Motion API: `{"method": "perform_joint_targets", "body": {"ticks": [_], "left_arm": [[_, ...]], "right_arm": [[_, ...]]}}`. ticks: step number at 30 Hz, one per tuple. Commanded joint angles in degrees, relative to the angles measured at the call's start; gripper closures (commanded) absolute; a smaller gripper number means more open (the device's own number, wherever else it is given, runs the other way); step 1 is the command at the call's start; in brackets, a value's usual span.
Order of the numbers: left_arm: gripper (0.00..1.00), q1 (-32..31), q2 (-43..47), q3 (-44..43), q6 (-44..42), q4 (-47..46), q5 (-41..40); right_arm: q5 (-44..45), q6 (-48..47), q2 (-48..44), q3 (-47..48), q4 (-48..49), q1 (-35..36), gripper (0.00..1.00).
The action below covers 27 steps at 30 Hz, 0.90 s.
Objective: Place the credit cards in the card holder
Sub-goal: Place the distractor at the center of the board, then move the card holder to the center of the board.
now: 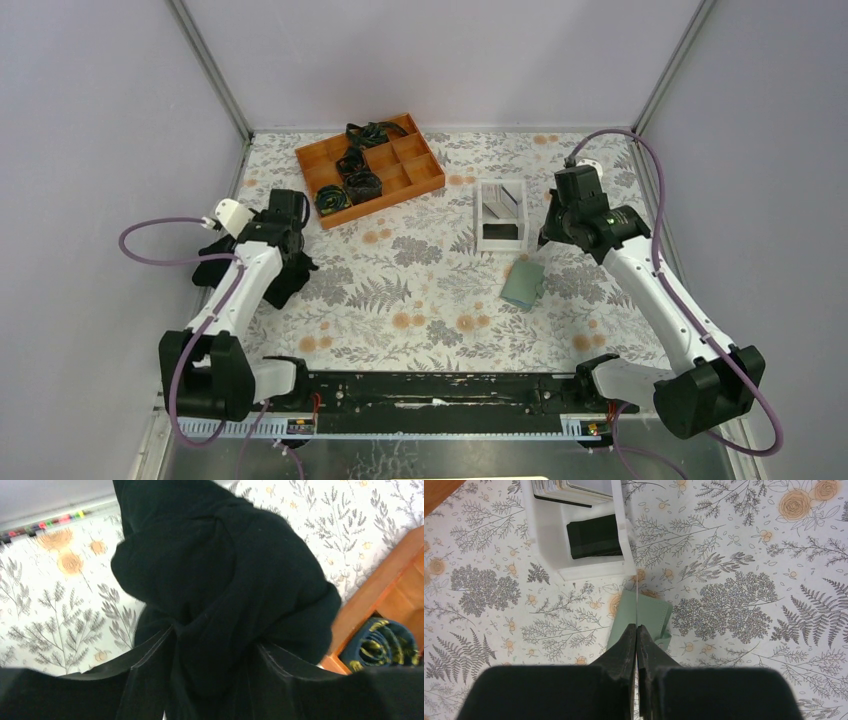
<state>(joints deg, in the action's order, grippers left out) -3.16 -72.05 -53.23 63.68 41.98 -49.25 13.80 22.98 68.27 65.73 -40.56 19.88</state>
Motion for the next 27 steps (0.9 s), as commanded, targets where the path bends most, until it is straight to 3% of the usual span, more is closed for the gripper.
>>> {"method": "perform_joint_targets", "body": {"ticks": [1, 5, 9, 21, 27], "left_arm": [[0.29, -0.39, 6.22, 2.34, 1.98, 0.4, 6.97], [0.19, -1.75, 11.32, 1.58, -1.52, -0.99, 8.49], [0.18, -7.06, 11.08, -3.29, -5.64, -1.14, 9.0], [0.22, -39.76, 3.29, -8.74, -9.63, -5.89, 6.85], [0.24, -48.92, -3.02, -6.25, -13.6, -15.1, 13.51]], "right_arm": [[-0.54, 0.37, -0.24, -0.77, 1.95, 0.35, 1.0], [0.13, 1.36, -0.73, -2.66, 1.14, 0.37, 1.0], [1.34, 2.21, -1.74, -5.03, 0.21, 0.36, 1.0], [4.95, 5.11, -5.25, -11.4, -0.57, 0.36, 1.0], [6.43, 6.09, -5.08, -13.11, -0.03, 0.26, 1.0]]}}
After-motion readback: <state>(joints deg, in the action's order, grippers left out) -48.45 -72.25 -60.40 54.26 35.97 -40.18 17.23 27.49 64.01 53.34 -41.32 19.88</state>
